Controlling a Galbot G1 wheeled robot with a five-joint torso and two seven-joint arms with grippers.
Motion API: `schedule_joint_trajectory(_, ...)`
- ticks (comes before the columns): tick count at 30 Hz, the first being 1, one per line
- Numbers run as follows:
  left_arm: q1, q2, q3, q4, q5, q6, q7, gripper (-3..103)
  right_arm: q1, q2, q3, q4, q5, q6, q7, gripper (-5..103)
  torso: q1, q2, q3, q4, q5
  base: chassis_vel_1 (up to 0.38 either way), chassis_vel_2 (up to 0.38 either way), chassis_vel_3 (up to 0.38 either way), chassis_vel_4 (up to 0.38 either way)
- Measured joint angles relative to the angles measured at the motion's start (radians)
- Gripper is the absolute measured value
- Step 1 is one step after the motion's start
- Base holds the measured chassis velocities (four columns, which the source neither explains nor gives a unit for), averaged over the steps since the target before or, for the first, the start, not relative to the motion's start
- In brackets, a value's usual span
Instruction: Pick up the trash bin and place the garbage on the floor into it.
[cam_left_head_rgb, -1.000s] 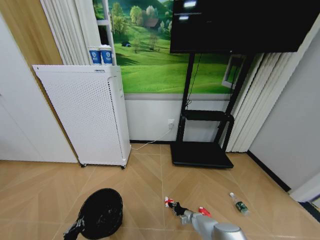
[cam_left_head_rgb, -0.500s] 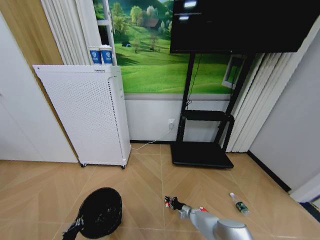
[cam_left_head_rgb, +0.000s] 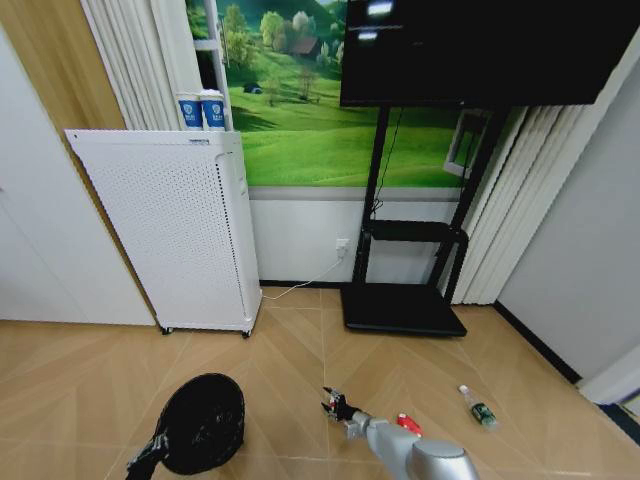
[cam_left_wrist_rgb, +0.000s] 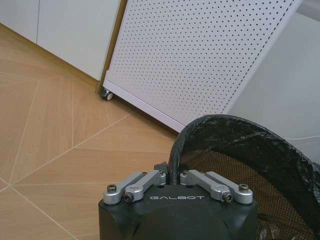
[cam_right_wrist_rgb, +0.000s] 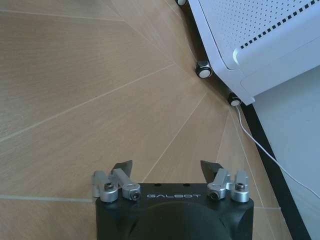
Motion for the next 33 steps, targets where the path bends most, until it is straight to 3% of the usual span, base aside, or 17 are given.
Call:
schedule_joint_trajectory(1, 0.001, 0.0, -0.001, 0.001, 0.0, -0.001, 0.001, 7, -0.001, -0.001, 0.0, 0.005, 0.0, 0.0, 0.002, 78, 0.0, 0.0, 0.0, -0.0001, 0.0, 0.0, 0.0, 0.0, 0.0)
schedule_joint_trajectory(2, 0.0, 0.0, -0.001, 0.002, 0.001, -0.001, 0.002, 7, -0.003, -0.004, 0.0, 0.014, 0.002, 0.0, 0.008, 89, 0.0, 0.0, 0.0, -0.0001, 0.0, 0.0, 0.0, 0.0, 0.0)
schedule_joint_trajectory(4, -0.001, 0.0, -0.001, 0.003, 0.001, -0.001, 0.002, 7, -0.004, -0.006, 0.0, 0.016, 0.002, -0.002, 0.011, 94, 0.0, 0.0, 0.0, 0.0, 0.0001, 0.0, 0.0, 0.0, 0.0)
schedule_joint_trajectory(11, -0.008, 0.002, 0.002, 0.006, 0.001, -0.001, 0.002, 7, -0.011, -0.012, 0.008, 0.007, 0.035, -0.026, 0.012, 100, 0.0, 0.0, 0.0, -0.0004, 0.0, 0.0, 0.0, 0.0, 0.0)
schedule_joint_trajectory(13, -0.008, -0.001, 0.005, 0.01, 0.005, -0.001, 0.002, 7, -0.024, -0.01, 0.016, 0.025, 0.121, -0.032, -0.008, 100, 0.0, 0.0, 0.0, -0.0002, 0.0, 0.0, 0.0, 0.0, 0.0)
schedule_joint_trajectory(16, -0.009, -0.002, 0.006, 0.011, 0.006, -0.001, 0.002, 7, -0.029, -0.013, 0.018, 0.037, 0.166, -0.022, -0.035, 100, 0.0, 0.0, 0.0, 0.0002, 0.0003, 0.0, 0.0, 0.0, 0.0)
schedule_joint_trajectory(18, -0.009, -0.002, 0.006, 0.011, 0.007, -0.001, 0.002, 7, -0.034, -0.019, 0.02, 0.044, 0.212, -0.005, -0.072, 100, 0.0, 0.0, 0.0, 0.0003, 0.0004, 0.0, 0.0, 0.0, 0.0)
schedule_joint_trajectory(20, -0.012, -0.002, 0.007, 0.013, 0.008, -0.001, 0.002, 7, -0.043, -0.048, 0.019, 0.082, 0.323, 0.016, -0.129, 100, 0.0, 0.0, 0.0, -0.0001, 0.0, 0.0, 0.0, 0.0, 0.0)
schedule_joint_trajectory(21, -0.012, -0.002, 0.007, 0.013, 0.008, -0.001, 0.002, 7, -0.043, -0.048, 0.019, 0.082, 0.323, 0.016, -0.129, 100, 0.0, 0.0, 0.0, -0.0001, 0.0, 0.0, 0.0, 0.0, 0.0)
schedule_joint_trajectory(23, -0.015, -0.002, 0.008, 0.018, 0.008, -0.003, 0.003, 7, -0.052, -0.079, 0.019, 0.153, 0.455, -0.01, -0.142, 100, 0.0, 0.0, 0.0, -0.0003, 0.0002, 0.0, 0.0, 0.0, 0.0)
schedule_joint_trajectory(24, -0.015, -0.002, 0.008, 0.018, 0.008, -0.003, 0.003, 7, -0.052, -0.079, 0.019, 0.153, 0.455, -0.01, -0.142, 100, 0.0, 0.0, 0.0, -0.0003, 0.0002, 0.0, 0.0, 0.0, 0.0)
schedule_joint_trajectory(26, -0.018, -0.002, 0.013, 0.024, 0.01, -0.004, 0.004, 7, -0.053, -0.103, 0.02, 0.215, 0.553, -0.046, -0.147, 100, 0.0, 0.0, 0.0, 0.0, 0.0001, 0.0, 0.0, 0.0, 0.0)
schedule_joint_trajectory(33, -0.034, -0.004, 0.025, 0.027, 0.015, -0.004, 0.002, 7, -0.047, -0.126, 0.01, 0.284, 0.702, -0.067, -0.182, 100, 0.0, 0.0, 0.0, -0.0002, 0.0, 0.0, 0.0, 0.0, 0.0)
